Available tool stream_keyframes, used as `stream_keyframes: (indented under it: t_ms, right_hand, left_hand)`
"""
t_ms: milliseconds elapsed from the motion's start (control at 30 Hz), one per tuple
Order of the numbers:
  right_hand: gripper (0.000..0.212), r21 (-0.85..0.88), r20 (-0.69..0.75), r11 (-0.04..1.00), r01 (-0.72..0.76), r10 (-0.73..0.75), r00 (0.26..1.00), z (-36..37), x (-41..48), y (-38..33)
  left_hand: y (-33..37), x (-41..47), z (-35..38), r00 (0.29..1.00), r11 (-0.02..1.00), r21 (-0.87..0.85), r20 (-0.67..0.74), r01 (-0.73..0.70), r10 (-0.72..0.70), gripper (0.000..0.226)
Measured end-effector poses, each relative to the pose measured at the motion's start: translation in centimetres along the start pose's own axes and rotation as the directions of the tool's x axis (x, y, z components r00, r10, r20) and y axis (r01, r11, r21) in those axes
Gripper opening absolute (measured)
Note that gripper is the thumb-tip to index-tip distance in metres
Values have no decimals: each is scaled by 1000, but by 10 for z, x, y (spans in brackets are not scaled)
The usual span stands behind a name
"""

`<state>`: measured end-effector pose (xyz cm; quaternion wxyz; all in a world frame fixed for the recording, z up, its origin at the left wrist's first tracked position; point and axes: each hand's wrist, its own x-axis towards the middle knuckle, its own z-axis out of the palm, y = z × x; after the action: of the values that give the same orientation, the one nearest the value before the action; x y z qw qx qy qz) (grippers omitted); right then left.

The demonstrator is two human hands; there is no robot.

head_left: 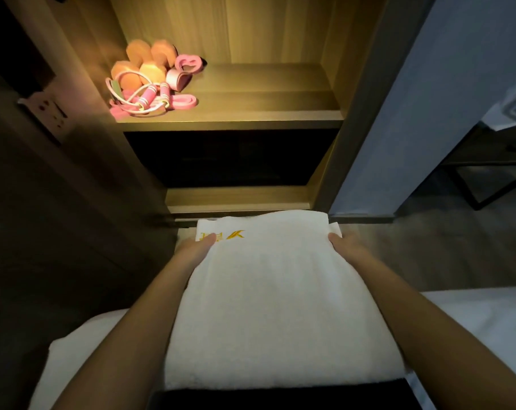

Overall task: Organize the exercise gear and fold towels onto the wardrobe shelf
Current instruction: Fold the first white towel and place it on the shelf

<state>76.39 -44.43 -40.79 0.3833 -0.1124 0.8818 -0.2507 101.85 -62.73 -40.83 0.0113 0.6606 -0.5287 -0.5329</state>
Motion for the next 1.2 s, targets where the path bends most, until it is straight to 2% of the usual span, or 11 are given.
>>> stream_keyframes:
  t_ms: [100, 233, 333, 433, 567, 633, 700, 800, 867, 1000, 1200]
  right_hand:
    - [52, -34, 18, 999, 17, -17, 1000, -1, -10, 1]
    - [52, -105, 112, 994, 36, -24, 993, -9, -29, 18]
    - [45, -123, 33, 985, 119, -115, 993, -10, -39, 28]
    - [34, -85, -175, 934, 348, -358, 917, -15, -43, 21]
    - [17, 132, -226, 800, 586, -551, 803, -28, -48, 9]
    - [18, 239, -196, 797, 555, -520, 831, -31, -42, 2]
    - [25, 294, -95, 829, 475, -469, 878, -27, -29, -2]
    - [44, 205, -8, 906, 369, -376, 927, -14, -9, 7]
    - [46, 202, -3, 940, 273, -278, 960, -9, -2, 12]
    - [45, 142, 10, 958, 248, -252, 968, -13, 6, 2]
    - [37, 145, 82, 965, 219, -232, 969, -14, 18, 0]
  left_hand:
    - [-6, -7, -2, 999, 995, 89, -1, 38, -38, 58]
    - [-37, -26, -13, 996, 1000, 25, 85, 2, -4, 47]
    - [-48, -36, -16, 986, 986, 20, 47, -163, 162, 30]
    - [-36, -39, -14, 887, 901, 73, -157, -429, 435, 28]
    - [-24, -38, -22, 820, 755, -321, -221, -572, 528, 13]
    - [-17, -28, -24, 830, 726, -412, -182, -551, 527, 15]
    - [-12, -14, -20, 885, 772, -450, -102, -449, 455, 17]
    - [-20, 2, -11, 970, 890, -412, 49, -197, 237, 24]
    - [-22, 11, -12, 983, 910, -408, 126, -71, 134, 25]
    - [-5, 26, -17, 984, 956, -278, 119, -98, 136, 39]
    - [-4, 36, -11, 980, 959, -236, 86, -156, 181, 32]
